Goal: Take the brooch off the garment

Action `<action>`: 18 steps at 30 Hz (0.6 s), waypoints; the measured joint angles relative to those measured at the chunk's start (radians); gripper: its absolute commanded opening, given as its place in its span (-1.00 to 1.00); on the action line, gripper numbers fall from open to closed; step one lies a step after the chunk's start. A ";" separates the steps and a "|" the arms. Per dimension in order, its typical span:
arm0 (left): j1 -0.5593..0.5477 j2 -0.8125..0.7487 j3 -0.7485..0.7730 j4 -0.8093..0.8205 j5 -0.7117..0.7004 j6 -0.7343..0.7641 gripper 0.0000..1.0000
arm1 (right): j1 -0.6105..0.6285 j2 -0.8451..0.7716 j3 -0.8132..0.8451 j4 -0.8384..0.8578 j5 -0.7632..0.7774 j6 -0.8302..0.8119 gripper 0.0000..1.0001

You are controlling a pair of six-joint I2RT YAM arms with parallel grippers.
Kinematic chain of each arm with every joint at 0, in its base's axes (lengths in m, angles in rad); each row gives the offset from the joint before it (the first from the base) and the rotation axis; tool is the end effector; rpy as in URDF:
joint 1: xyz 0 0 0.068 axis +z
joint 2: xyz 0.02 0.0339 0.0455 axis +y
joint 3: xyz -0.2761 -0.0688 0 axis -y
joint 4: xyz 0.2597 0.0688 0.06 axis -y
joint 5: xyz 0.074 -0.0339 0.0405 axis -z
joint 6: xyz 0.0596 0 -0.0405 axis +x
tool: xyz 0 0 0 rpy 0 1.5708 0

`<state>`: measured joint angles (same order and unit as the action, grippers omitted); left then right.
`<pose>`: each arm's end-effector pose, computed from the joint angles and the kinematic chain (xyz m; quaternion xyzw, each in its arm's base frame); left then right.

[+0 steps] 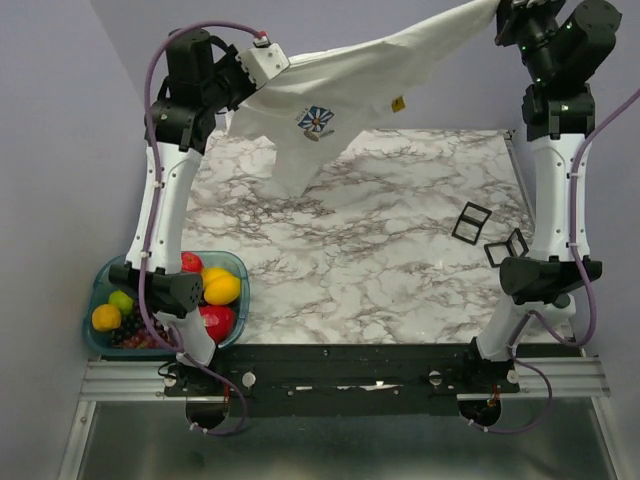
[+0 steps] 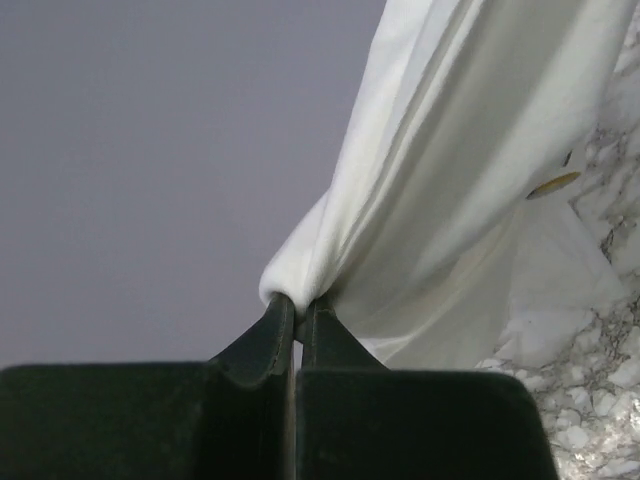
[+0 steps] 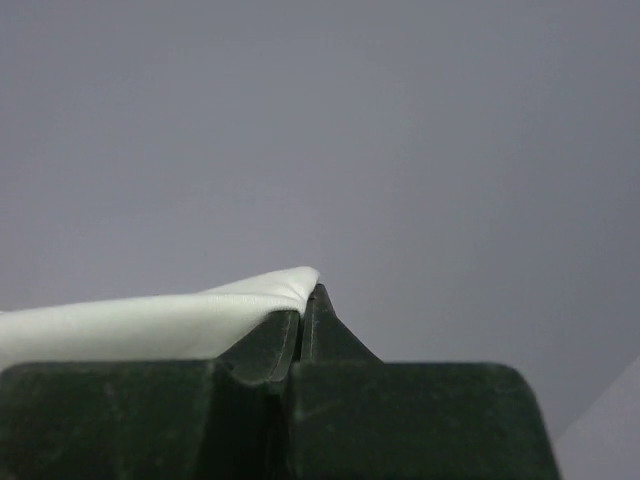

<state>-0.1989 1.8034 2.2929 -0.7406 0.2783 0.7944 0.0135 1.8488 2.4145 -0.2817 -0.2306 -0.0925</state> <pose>0.4005 -0.0974 0.5246 0.4476 0.6474 0.0733 0.6125 0.4094 0.0192 0.6058 -0.1235 0.5902 0.0376 0.7969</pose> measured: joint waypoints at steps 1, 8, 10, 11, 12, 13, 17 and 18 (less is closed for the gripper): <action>0.000 -0.030 0.002 0.005 0.008 0.007 -0.87 | 0.000 -0.012 0.008 0.022 0.006 0.002 -0.99; -0.024 -0.166 -0.020 0.034 0.082 -0.031 -0.70 | -0.001 -0.151 0.010 0.091 0.047 -0.014 -0.99; -0.041 -0.195 -0.037 0.041 0.099 -0.051 -0.70 | 0.000 -0.196 0.010 0.106 0.057 -0.019 -0.99; -0.054 -0.209 -0.046 0.045 0.105 -0.064 -0.69 | -0.001 -0.217 0.010 0.111 0.061 -0.020 -0.99; -0.066 -0.220 -0.053 0.046 0.111 -0.074 -0.69 | -0.001 -0.238 0.010 0.118 0.063 -0.020 -0.99; -0.082 -0.234 -0.062 0.051 0.117 -0.086 -0.69 | -0.001 -0.261 0.008 0.126 0.063 -0.021 -0.99; -0.121 -0.274 -0.109 0.070 0.148 -0.130 -0.59 | -0.001 -0.361 -0.071 0.154 0.062 -0.023 -0.99; -0.124 -0.291 -0.145 0.086 0.159 -0.145 -0.54 | -0.001 -0.388 -0.106 0.164 0.061 -0.029 -0.99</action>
<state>-0.3229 1.5120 2.1479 -0.6548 0.4370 0.6491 0.0128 1.4609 2.3081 -0.1181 -0.1692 -0.1215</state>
